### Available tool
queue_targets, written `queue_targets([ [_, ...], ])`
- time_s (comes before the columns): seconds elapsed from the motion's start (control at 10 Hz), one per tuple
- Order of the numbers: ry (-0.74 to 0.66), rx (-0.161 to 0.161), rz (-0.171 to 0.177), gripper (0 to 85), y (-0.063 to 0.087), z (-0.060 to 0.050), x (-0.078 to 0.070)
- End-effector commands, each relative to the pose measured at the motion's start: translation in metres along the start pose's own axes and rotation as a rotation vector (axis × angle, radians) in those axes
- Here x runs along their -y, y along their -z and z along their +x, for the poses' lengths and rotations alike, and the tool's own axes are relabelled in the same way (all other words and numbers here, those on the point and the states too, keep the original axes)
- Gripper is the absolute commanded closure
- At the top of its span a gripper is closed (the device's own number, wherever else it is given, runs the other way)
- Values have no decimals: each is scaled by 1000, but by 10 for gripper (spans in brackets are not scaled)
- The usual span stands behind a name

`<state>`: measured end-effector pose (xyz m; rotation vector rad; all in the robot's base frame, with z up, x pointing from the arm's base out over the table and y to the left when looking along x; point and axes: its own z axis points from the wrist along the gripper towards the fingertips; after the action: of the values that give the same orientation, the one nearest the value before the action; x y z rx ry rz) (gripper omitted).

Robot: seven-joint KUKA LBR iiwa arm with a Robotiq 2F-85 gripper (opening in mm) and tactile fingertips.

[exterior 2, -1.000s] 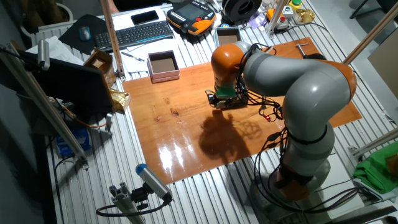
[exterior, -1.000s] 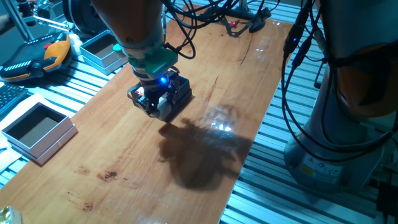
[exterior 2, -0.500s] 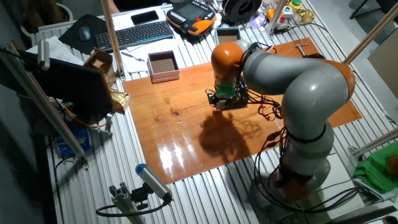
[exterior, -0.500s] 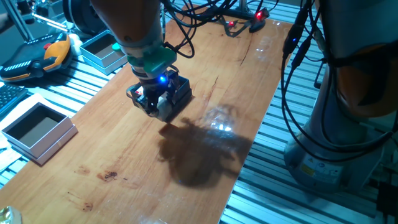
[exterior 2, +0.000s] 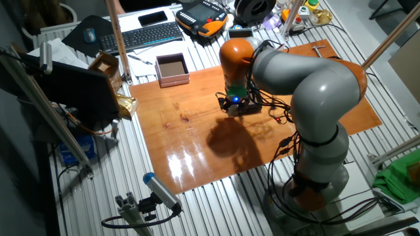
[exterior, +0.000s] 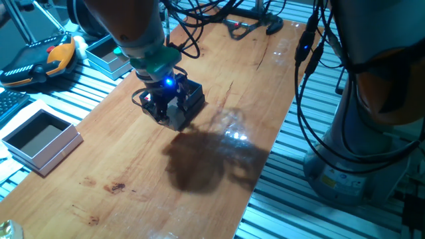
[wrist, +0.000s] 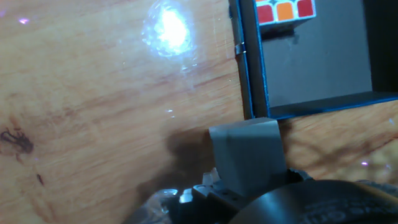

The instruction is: Take everything out of the gift box

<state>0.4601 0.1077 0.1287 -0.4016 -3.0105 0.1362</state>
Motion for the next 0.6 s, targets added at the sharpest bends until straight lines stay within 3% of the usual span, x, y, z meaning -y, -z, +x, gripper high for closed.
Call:
queue_targets([
  [0.0, -13, 13, -4, 320, -3, 2, -7],
  [0.2, -42, 36, -12, 300, -15, 12, -28],
  [0.5, -28, 57, -44, 300, -36, 8, -35],
])
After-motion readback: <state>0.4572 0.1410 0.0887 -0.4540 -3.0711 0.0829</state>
